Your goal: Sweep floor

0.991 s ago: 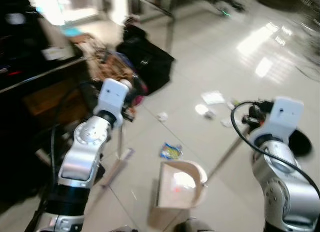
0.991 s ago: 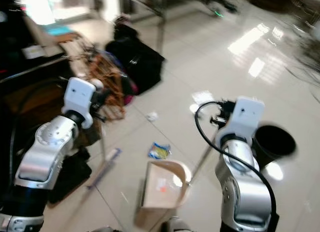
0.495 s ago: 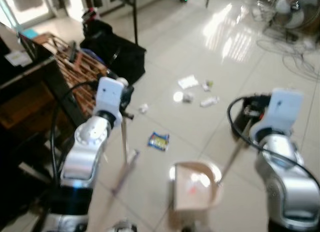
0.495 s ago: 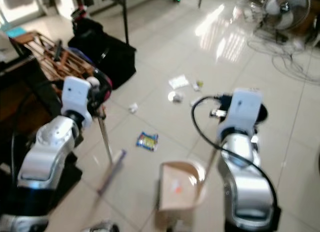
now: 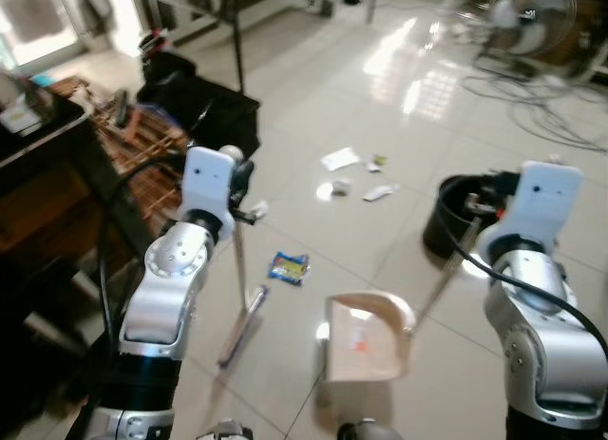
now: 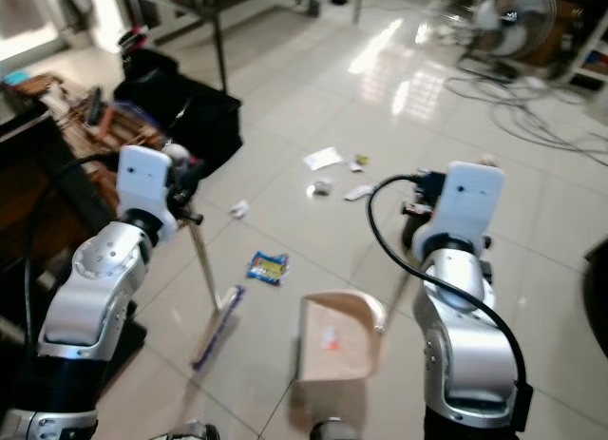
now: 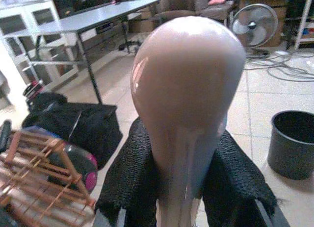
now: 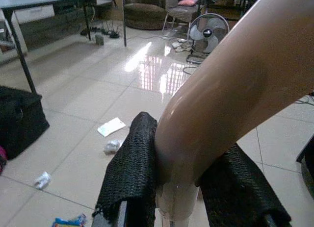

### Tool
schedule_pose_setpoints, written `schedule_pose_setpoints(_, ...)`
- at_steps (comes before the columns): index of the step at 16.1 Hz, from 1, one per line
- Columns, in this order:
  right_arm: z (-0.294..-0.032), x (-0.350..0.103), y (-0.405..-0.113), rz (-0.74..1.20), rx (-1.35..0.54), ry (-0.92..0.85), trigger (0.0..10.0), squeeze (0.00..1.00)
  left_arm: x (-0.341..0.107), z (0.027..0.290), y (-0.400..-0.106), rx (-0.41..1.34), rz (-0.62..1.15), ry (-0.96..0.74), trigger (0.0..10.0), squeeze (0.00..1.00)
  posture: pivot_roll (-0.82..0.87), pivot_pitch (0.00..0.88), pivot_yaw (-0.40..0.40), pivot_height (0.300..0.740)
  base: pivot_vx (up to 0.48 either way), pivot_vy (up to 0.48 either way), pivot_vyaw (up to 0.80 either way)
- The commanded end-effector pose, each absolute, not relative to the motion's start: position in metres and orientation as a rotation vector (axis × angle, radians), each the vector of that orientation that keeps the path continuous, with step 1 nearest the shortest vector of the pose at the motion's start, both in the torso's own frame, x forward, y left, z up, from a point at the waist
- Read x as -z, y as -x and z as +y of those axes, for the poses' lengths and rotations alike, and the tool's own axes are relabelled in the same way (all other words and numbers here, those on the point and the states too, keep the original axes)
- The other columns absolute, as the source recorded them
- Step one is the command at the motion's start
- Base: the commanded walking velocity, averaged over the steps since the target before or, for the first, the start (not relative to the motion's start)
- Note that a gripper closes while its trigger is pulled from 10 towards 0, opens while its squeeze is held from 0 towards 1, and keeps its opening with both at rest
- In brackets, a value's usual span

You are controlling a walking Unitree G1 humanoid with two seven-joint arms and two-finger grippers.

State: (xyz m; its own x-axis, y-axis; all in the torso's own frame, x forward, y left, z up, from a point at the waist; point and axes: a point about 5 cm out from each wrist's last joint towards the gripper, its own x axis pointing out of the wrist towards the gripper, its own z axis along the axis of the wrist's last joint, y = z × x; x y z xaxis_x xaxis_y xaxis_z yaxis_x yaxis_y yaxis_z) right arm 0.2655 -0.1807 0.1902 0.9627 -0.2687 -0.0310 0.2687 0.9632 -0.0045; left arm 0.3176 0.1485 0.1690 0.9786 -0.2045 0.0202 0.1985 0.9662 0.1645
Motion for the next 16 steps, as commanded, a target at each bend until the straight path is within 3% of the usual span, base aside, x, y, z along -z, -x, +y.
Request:
schedule_pose_setpoints(1,-0.185,-0.197,-0.265,-0.010,0.295,0.020,10.0,0.00,-0.179,0.144,-0.320,0.216,-0.084,-0.169,10.0,0.00,-0.10,0.096,-0.022,0.740,0.266,0.000,0.00)
schedule_pose_setpoints(16,-0.174,-0.193,-0.273,-0.019,0.219,-0.008,10.0,0.00,-0.183,0.145,-0.325,0.203,-0.111,-0.186,10.0,0.00,-0.10,0.056,-0.016,0.740,0.283,0.000,0.00)
